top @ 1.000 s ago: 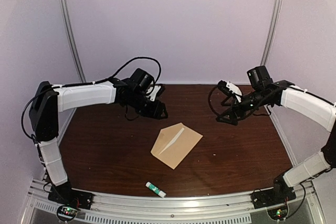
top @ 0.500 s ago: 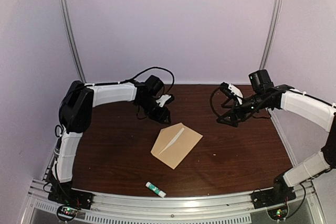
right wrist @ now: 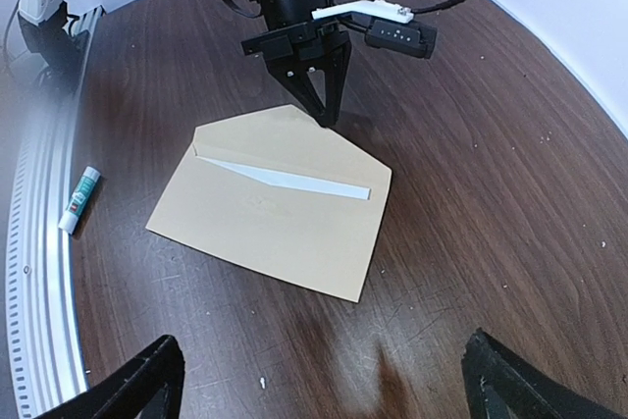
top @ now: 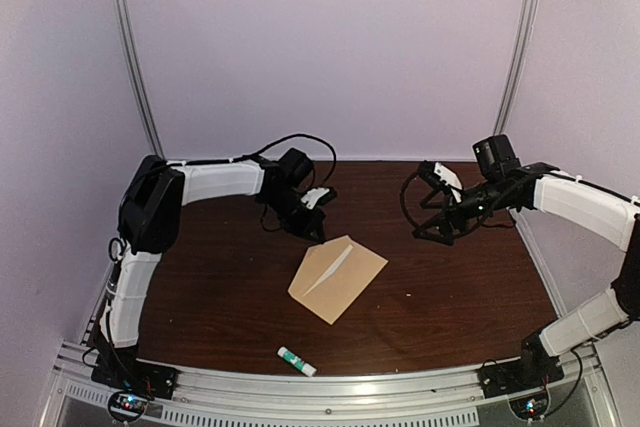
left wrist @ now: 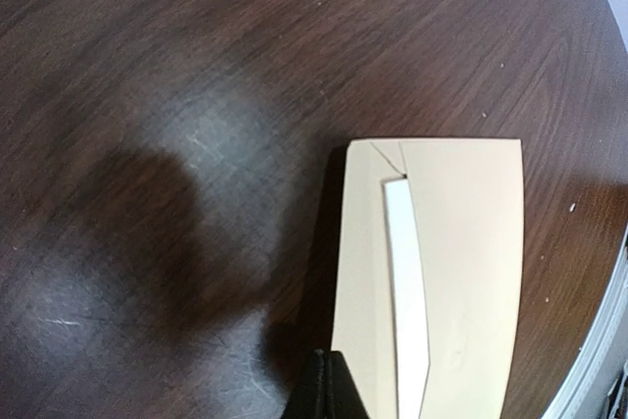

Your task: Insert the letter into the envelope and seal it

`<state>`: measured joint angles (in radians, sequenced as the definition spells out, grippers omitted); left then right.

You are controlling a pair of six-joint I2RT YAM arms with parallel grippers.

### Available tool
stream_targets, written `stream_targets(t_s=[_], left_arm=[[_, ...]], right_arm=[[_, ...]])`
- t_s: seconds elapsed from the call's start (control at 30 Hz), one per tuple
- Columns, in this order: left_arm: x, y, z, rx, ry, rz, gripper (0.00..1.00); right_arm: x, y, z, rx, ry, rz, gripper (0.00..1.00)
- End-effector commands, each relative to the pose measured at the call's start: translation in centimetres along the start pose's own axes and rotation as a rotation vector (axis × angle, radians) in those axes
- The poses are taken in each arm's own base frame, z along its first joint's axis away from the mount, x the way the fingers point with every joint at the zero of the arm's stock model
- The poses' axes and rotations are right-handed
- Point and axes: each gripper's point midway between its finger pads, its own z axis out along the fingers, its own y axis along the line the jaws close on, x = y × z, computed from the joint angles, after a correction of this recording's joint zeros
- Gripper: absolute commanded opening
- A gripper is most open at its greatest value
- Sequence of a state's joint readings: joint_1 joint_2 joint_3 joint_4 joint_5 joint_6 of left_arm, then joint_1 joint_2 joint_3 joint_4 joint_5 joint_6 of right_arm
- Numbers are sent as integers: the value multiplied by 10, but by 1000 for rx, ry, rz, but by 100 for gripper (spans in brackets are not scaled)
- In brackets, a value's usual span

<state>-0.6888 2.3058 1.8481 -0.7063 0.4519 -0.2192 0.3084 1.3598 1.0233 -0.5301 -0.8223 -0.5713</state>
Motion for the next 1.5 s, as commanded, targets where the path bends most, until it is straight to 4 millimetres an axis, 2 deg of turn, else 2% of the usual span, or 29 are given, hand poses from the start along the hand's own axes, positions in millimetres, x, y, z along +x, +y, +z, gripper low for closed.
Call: stream_targets(t_s=[0.0, 0.13, 0.33, 0.4, 0.53, 0.7, 0.73, 0.8, 0.87, 0.97, 1.1, 1.23, 1.47], left_arm=[[-2, -6, -4, 22, -6, -37, 0], [-1, -6, -22, -29, -63, -109, 0], [-14, -17, -67, -2, -355, -264, 0], [-6, -15, -66, 43, -421, -380, 0], [6, -19, -67, 100, -517, -501, 0], [20, -8, -64, 75, -551, -539, 0], [17, -6, -64, 54, -546, -513, 6], [0, -7, -67, -3, -511, -406, 28], [-9, -7, -62, -75, -403, -285, 37], [-4, -2, -47, -122, -241, -201, 45], [4, -1, -31, -121, -109, -156, 46], [18, 7, -26, -161, -15, -165, 42], [31, -11, -13, -26, 58, -164, 37]], right_arm=[[3, 4, 2, -34, -1, 6, 100], [7, 3, 5, -44, 8, 17, 99], [12, 2, 12, -63, 24, 37, 99], [15, 1, 15, -72, 35, 47, 99], [19, 0, 19, -86, 48, 66, 99], [23, -1, 24, -94, 62, 78, 99], [24, -1, 24, -96, 66, 80, 99], [25, -2, 25, -95, 74, 84, 99], [28, -3, 26, -90, 82, 83, 99], [32, -4, 28, -92, 95, 87, 99], [35, -3, 30, -101, 108, 88, 99], [36, -2, 30, -104, 108, 85, 99], [38, 1, 32, -117, 122, 79, 99]])
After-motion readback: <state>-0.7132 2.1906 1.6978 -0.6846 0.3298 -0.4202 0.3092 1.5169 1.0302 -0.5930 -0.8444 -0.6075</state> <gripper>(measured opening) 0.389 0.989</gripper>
